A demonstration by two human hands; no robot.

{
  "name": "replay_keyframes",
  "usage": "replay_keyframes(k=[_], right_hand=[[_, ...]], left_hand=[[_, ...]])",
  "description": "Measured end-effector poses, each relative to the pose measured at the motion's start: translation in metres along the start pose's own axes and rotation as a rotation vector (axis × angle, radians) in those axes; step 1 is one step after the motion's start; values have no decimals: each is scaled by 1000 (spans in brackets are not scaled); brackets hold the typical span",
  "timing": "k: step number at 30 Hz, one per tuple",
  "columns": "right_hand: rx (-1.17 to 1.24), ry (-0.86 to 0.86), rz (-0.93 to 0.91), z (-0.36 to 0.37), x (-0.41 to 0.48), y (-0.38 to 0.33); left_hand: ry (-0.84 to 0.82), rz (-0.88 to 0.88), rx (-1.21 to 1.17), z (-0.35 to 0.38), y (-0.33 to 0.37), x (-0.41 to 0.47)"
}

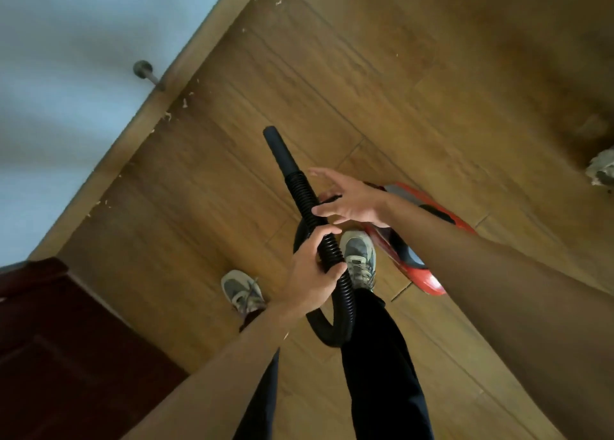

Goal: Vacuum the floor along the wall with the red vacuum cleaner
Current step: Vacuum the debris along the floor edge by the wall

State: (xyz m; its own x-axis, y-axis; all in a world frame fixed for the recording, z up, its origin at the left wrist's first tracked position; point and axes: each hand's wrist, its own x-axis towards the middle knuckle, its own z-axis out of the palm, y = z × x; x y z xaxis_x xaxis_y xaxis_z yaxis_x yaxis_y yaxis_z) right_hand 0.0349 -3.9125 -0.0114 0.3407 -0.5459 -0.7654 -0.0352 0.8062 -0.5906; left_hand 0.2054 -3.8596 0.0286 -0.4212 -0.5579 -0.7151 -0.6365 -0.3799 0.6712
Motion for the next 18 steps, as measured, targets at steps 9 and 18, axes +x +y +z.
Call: replay_keyframes(k=[9, 18], right_hand=[[-97, -116, 81, 79, 41, -32], [-243, -121, 139, 175, 90, -58]], left_hand=[[50, 52, -156, -47, -48, -43], [186, -61, -302, -104, -113, -88]])
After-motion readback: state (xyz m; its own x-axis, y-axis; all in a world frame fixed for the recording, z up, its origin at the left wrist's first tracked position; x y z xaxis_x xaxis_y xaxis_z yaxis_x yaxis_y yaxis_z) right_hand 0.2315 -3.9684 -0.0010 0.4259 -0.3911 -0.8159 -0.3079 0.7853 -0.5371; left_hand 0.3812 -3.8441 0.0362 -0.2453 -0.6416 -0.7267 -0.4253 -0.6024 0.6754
